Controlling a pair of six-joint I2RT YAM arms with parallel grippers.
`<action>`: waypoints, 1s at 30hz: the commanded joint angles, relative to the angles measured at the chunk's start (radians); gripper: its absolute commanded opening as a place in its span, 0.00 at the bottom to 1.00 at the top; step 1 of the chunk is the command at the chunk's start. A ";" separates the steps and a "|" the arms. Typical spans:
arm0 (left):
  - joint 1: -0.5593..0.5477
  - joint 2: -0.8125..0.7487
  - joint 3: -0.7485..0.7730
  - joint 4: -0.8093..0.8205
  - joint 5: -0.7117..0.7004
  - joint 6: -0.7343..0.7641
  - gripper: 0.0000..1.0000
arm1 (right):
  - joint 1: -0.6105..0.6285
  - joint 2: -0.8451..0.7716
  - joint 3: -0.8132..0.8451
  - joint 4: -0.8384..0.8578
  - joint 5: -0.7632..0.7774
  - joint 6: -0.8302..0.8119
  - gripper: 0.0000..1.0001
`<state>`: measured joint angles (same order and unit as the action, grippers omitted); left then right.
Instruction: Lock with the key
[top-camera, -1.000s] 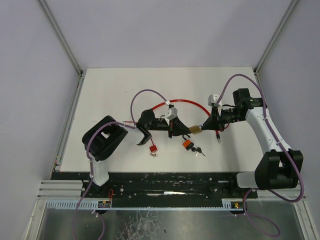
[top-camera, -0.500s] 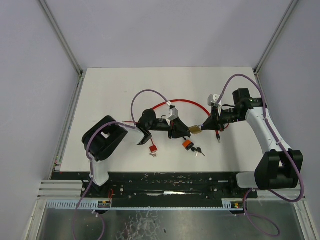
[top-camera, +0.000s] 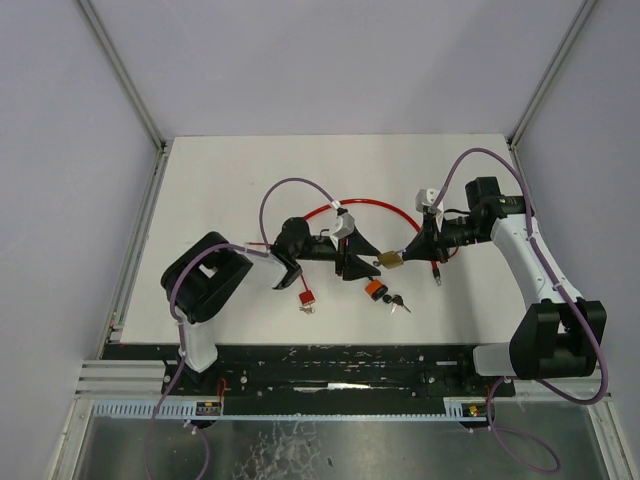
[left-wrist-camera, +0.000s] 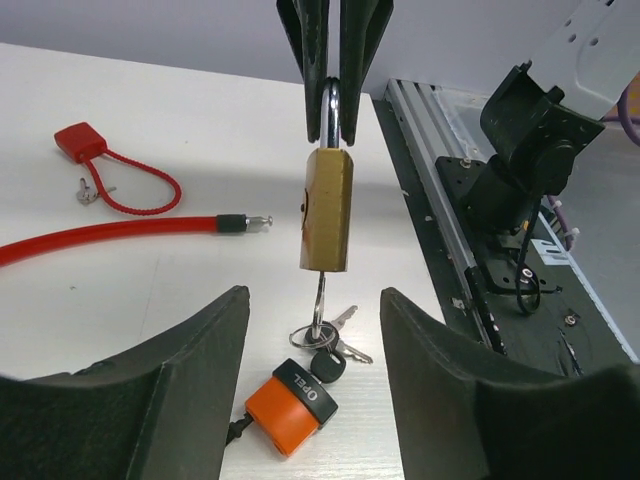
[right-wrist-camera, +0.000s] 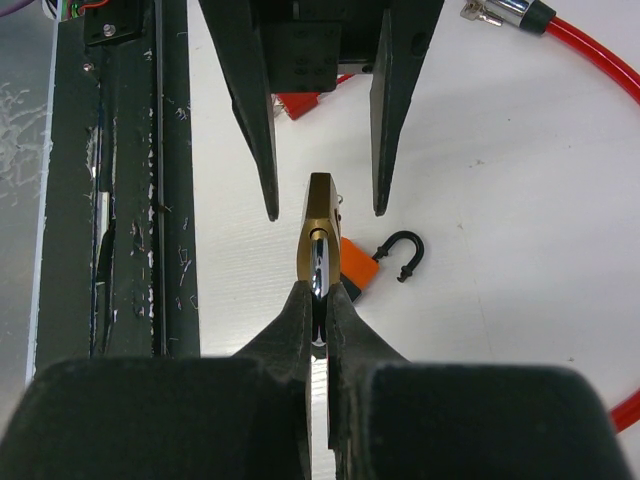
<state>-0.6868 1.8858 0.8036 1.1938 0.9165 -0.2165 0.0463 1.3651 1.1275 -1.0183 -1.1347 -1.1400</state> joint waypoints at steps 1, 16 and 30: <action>0.018 -0.042 -0.029 0.149 -0.005 -0.052 0.54 | -0.002 -0.031 0.012 0.001 -0.064 0.004 0.00; 0.023 -0.029 0.014 0.052 0.014 -0.055 0.24 | -0.003 -0.030 0.013 0.001 -0.065 0.005 0.00; 0.013 0.007 0.051 0.030 0.072 -0.062 0.23 | -0.002 -0.031 0.012 0.001 -0.066 0.004 0.00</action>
<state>-0.6678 1.8763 0.8204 1.2312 0.9543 -0.2802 0.0463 1.3651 1.1275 -1.0183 -1.1347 -1.1400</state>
